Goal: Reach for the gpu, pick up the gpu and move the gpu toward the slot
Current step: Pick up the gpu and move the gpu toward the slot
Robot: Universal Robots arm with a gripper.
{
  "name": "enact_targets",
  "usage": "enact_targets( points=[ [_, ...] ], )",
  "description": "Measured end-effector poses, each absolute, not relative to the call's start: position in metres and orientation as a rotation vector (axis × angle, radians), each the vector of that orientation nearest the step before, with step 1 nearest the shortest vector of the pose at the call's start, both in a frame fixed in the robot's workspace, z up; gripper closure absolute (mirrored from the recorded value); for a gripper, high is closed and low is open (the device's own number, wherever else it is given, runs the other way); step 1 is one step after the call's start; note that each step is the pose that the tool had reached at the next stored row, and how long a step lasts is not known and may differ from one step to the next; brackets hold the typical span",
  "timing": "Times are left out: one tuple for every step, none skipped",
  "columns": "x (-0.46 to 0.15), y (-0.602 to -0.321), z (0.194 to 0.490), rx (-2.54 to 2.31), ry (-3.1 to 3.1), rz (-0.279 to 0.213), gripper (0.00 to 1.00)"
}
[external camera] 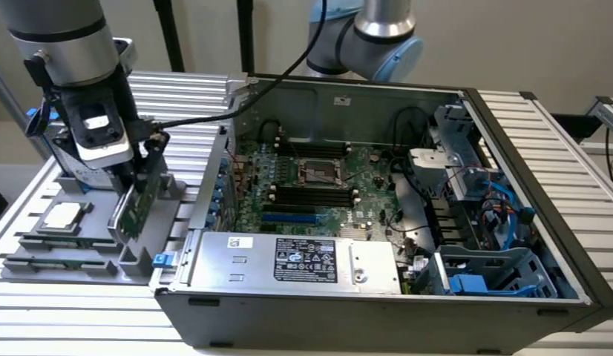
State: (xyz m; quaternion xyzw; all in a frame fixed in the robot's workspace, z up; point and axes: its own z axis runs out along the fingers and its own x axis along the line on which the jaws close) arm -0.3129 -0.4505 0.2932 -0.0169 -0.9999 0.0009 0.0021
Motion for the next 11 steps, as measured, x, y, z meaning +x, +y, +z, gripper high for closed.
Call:
enact_targets(
  points=[
    [-0.312, -0.451, 0.298, -0.053, -3.136, 0.003, 0.74],
    [-0.311, -0.451, 0.302, -0.053, -3.136, 0.002, 0.74],
    [-0.310, -0.451, 0.307, -0.053, -3.136, 0.002, 0.74],
    [-0.309, -0.451, 0.311, -0.053, -3.136, 0.001, 0.74],
    [-0.308, -0.452, 0.316, -0.053, -3.135, 0.001, 0.74],
    [-0.307, -0.452, 0.320, -0.053, -3.135, 0.000, 0.74],
    [-0.305, -0.452, 0.325, -0.053, -3.135, -0.001, 0.74],
    [-0.302, -0.452, 0.330, -0.052, -3.135, -0.002, 0.74],
    [-0.299, -0.453, 0.334, -0.052, -3.135, -0.003, 0.74],
    [-0.297, -0.453, 0.338, -0.052, -3.135, -0.005, 0.74],
    [-0.294, -0.453, 0.343, -0.051, -3.135, -0.006, 0.74]
  ],
)
